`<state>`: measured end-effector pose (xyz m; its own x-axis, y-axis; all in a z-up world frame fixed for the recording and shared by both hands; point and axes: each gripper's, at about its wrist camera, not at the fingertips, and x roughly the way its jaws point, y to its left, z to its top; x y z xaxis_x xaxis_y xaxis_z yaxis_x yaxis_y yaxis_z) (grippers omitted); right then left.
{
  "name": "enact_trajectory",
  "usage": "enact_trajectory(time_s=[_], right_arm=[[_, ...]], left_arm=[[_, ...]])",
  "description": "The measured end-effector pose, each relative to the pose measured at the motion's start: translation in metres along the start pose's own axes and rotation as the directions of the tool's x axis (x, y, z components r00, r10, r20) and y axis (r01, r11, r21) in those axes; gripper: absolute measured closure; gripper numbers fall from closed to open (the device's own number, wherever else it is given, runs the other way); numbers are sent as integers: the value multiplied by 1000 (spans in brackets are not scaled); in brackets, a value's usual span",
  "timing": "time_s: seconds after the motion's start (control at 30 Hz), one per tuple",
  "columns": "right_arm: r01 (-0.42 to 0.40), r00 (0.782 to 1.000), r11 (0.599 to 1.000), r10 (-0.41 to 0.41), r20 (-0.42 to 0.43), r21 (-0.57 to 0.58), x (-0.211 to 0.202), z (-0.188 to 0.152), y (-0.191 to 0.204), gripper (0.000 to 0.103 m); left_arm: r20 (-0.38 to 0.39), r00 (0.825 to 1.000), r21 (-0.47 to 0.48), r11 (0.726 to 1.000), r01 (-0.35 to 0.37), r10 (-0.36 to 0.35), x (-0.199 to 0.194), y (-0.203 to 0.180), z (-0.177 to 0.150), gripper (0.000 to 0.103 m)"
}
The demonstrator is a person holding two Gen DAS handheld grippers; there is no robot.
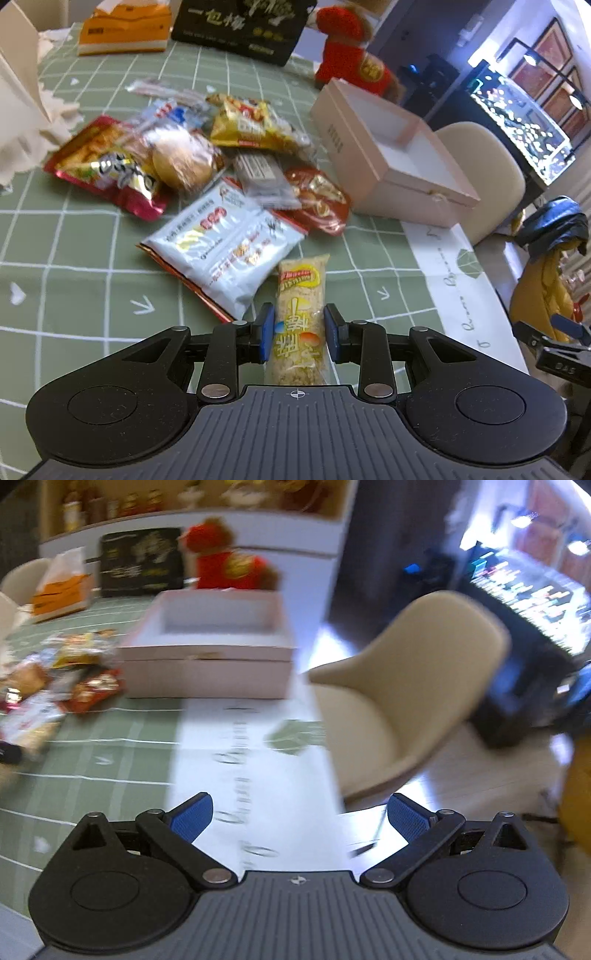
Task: Organize snacks
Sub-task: 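Lift the yellow stick bar with the left tool and hold it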
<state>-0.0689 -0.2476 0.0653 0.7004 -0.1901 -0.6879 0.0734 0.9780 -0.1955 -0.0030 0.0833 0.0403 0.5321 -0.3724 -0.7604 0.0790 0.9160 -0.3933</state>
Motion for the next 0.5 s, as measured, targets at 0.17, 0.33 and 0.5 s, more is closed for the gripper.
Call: enact_trajectory(time_s=[0.17, 0.33, 0.5], right_arm=[[-155, 987, 973, 161, -21, 173, 8, 1, -21, 1], [-237, 965, 936, 257, -49, 260, 24, -4, 12, 1], [-257, 962, 943, 271, -39, 209, 10, -10, 44, 3]], left_arm=[[24, 997, 39, 997, -73, 73, -28, -3, 2, 71], [79, 983, 54, 984, -171, 167, -67, 12, 15, 88], [126, 982, 76, 985, -154, 144, -91, 16, 23, 88]])
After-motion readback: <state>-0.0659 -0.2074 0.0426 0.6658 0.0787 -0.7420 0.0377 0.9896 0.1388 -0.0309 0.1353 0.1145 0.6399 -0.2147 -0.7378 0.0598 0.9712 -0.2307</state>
